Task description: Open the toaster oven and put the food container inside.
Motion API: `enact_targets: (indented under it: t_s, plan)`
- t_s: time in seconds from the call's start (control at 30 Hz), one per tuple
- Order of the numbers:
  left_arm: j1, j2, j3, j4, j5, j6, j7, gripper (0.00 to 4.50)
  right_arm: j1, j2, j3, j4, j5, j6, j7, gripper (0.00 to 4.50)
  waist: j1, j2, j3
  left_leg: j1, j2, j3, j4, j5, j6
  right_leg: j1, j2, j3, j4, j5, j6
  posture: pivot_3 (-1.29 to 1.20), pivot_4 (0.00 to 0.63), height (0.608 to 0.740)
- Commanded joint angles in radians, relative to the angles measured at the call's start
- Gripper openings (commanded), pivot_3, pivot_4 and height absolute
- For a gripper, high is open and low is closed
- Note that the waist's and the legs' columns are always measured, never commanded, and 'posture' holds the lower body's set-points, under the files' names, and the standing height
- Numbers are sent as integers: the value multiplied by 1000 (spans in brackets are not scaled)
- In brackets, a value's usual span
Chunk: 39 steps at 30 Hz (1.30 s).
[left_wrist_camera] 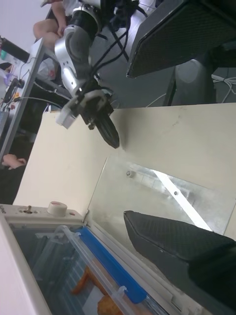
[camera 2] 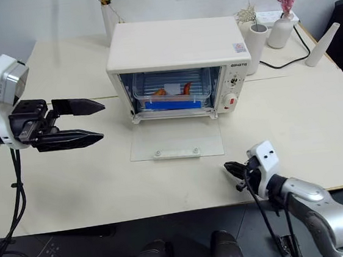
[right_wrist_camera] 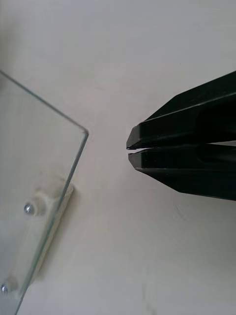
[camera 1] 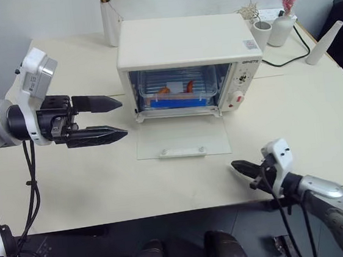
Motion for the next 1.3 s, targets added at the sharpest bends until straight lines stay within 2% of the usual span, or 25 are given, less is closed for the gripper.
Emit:
enact_targets:
  t_s: [0.03, 0.23, 0.37, 0.5, 0.6, 0.7, 0.93, 1.07, 1.3]
  plan:
    - [-31, 15, 9, -28, 0, -34, 12, 4479, -53, 54, 33, 71, -66, -83, -36, 101, -1, 0, 0, 0, 0, 0, 0, 0, 0, 0, 0, 0, 0, 0, 0, 0, 150, 740]
    - [-38, 15, 1, -24, 24, -81, 42, 4479, -156, 92, 14, 91, -43, -92, -22, 101, -2, 0, 0, 0, 1, 0, -1, 0, 0, -1, 1, 0, 0, 0, 0, 0, 150, 740]
    - [-40, 22, 19, 3, 26, -89, 59, 4479, -282, 40, -104, 17, 95, -22, -7, 101, -2, 1, 1, -1, 1, 0, -1, 0, 0, -1, 1, 0, 0, 0, 0, 0, 150, 740]
    - [-34, 24, 29, 33, 42, -113, 77, 4479, -435, -10, -218, 50, 204, 42, -40, 101, -2, 2, 1, 0, 1, -1, -1, 0, 0, -1, 1, 0, 0, 0, 0, 0, 150, 740]
    - [-24, 23, 38, 46, 43, -122, 88, 4479, -457, -84, -254, 69, 244, 83, 5, 101, 3, 2, 1, -1, 1, -1, -2, 0, 0, -1, 1, -1, 0, 0, 0, 0, 150, 740]
    - [-4, 31, 43, 64, 59, -140, 84, 4500, -435, -198, -292, 88, 302, 130, 119, 696, 6, 2, 1, -2, 0, 0, -2, 0, 0, -1, 0, -1, -1, 0, 0, 0, 150, 740]
    - [43, 85, 58, 138, 104, -199, 37, 4500, -348, -517, -426, 218, 355, 174, 455, 3067, 8, 2, 1, -1, 0, 2, -1, 0, 1, -1, 0, -1, -1, 0, 0, 0, 150, 740]
    - [71, 118, 66, 164, 128, -244, -1, 4500, -350, -600, -462, 293, 357, 176, 545, 4486, 4, 2, 1, -1, 1, 2, -2, 0, 1, -1, 1, 0, -1, 0, 0, 0, 150, 740]
    - [59, 144, 71, 206, 142, -276, -34, 4500, -370, -634, -458, 355, 313, 132, 600, 4486, 1, 2, 1, -1, 1, 2, -2, 0, 1, -1, 0, 0, -1, 0, 0, 0, 150, 740]
